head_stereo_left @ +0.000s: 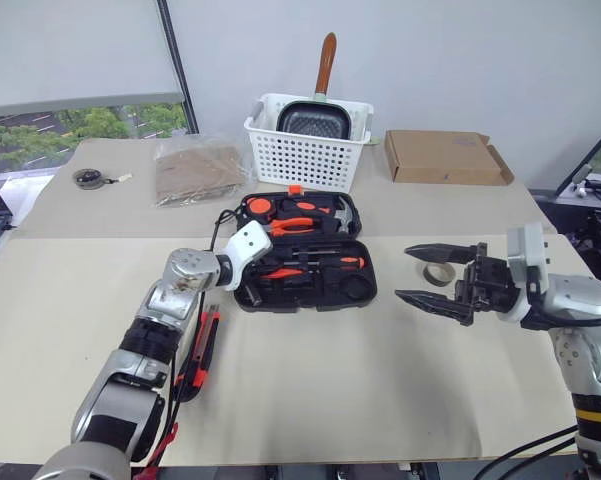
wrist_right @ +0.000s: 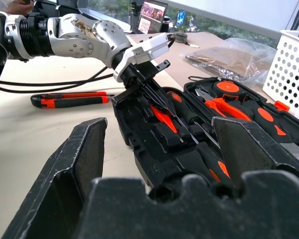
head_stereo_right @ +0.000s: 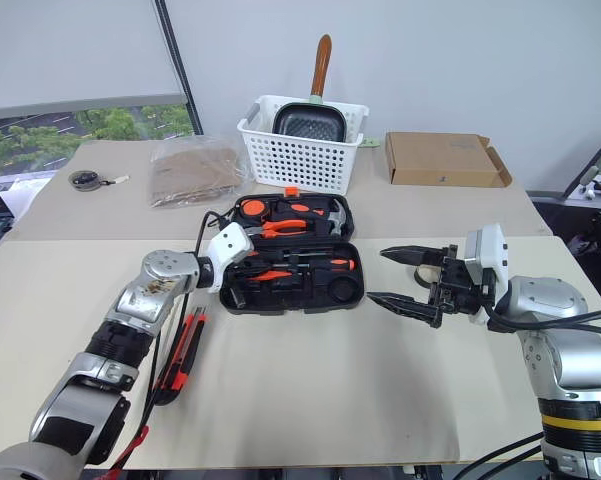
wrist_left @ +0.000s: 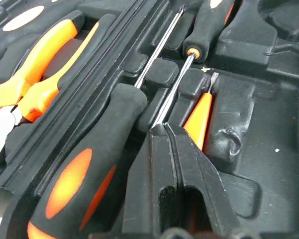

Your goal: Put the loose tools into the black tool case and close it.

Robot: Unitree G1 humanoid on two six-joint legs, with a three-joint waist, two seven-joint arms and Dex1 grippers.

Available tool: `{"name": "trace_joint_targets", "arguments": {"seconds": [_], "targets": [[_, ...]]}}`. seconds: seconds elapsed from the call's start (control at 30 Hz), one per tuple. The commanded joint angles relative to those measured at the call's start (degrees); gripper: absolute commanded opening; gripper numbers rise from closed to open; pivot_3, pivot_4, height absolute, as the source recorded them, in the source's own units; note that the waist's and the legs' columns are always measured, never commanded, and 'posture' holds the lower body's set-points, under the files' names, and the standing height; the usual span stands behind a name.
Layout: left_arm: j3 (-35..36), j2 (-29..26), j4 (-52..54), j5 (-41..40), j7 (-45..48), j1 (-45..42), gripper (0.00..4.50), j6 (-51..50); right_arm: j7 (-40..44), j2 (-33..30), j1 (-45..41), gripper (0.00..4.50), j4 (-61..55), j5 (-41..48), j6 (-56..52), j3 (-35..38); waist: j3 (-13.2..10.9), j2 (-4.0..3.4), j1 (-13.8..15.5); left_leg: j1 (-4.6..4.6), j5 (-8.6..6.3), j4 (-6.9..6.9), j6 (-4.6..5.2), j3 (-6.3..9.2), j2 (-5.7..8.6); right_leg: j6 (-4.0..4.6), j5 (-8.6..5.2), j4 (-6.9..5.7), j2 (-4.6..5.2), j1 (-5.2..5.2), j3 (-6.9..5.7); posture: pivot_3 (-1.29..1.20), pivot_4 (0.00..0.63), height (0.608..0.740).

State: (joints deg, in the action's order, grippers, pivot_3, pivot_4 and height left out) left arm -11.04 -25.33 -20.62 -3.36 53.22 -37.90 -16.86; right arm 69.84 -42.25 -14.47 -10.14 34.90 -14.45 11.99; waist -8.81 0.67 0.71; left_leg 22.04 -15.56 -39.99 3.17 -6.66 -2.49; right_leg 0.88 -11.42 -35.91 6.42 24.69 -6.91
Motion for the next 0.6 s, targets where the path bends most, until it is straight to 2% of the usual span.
{"name": "trace_joint_targets", "arguments": {"seconds": [0.03,0.17,0.2,0.33,0.43,0.47,0.53,0.6], "targets": [[4.11,-1.83,5.41,-3.99,1.46,1.64,0.04,-1.03,0.46,-0.59,-0.53,3.91,-0.08,0.2,1.46,0.99,0.0,0.0,-0.01,0.03,0.0,0.0,0.0,0.0,0.0,0.0,0.0,0.0,0.0,0.03,-0.01,0.0,0.15,0.7],[10.81,-4.05,15.53,-9.96,-0.03,4.07,0.04,-6.14,1.29,-0.36,-1.38,3.91,0.62,0.27,1.58,0.16,-0.01,0.02,0.0,0.29,0.02,0.0,-0.02,0.0,-0.01,0.01,0.01,-0.02,-0.01,0.32,0.0,0.0,0.15,0.7],[13.37,-4.33,18.76,-10.45,-2.94,5.41,0.27,-7.78,1.46,-0.24,-1.63,3.91,0.73,0.24,1.68,-0.05,-0.01,0.02,-0.01,0.32,0.03,0.0,-0.03,0.0,-0.01,0.03,0.02,-0.02,-0.01,0.34,0.0,0.0,0.15,0.7],[21.29,-6.22,35.95,-14.88,-8.7,16.04,1.44,-17.97,2.24,0.37,-2.81,3.91,1.95,0.17,2.23,-0.79,0.0,0.0,-0.27,0.25,0.01,0.1,-0.01,-0.04,-0.01,0.03,0.02,0.03,0.0,0.3,0.05,0.0,0.15,0.7],[27.1,-7.12,47.02,-19.82,-11.48,25.22,2.47,-26.12,3.84,0.76,-4.03,3.91,3.63,-0.2,2.9,-2.23,-0.01,0.02,-0.43,0.17,0.04,0.15,-0.07,-0.08,-0.01,0.03,0.02,0.01,0.04,0.26,0.1,0.0,0.15,0.7],[29.09,-8.21,50.45,-20.27,-12.03,28.84,2.95,-28.21,4.37,0.92,-4.7,3.91,4.38,-0.24,3.03,-2.61,-0.03,0.04,-0.35,0.18,0.03,0.15,-0.08,-0.07,-0.01,0.02,0.02,0.03,0.04,0.28,0.08,0.0,0.15,0.7],[31.96,-9.16,55.3,-20.3,-14.52,34.03,3.76,-31.59,5.43,1.2,-5.87,3.91,5.97,-0.47,3.54,-3.27,-0.06,0.09,-0.1,0.2,0.02,0.15,-0.05,-0.04,-0.02,0.01,0.0,0.05,0.03,0.29,0.06,0.0,0.15,0.7],[34.0,-8.57,59.31,-21.36,-17.1,38.06,4.25,-34.48,6.65,1.43,-6.88,3.91,7.63,-0.77,4.16,-3.99,-0.07,0.08,0.37,0.2,0.04,0.13,-0.09,0.0,-0.02,0.01,-0.01,0.06,0.02,0.28,0.02,0.0,0.15,0.7]]}}
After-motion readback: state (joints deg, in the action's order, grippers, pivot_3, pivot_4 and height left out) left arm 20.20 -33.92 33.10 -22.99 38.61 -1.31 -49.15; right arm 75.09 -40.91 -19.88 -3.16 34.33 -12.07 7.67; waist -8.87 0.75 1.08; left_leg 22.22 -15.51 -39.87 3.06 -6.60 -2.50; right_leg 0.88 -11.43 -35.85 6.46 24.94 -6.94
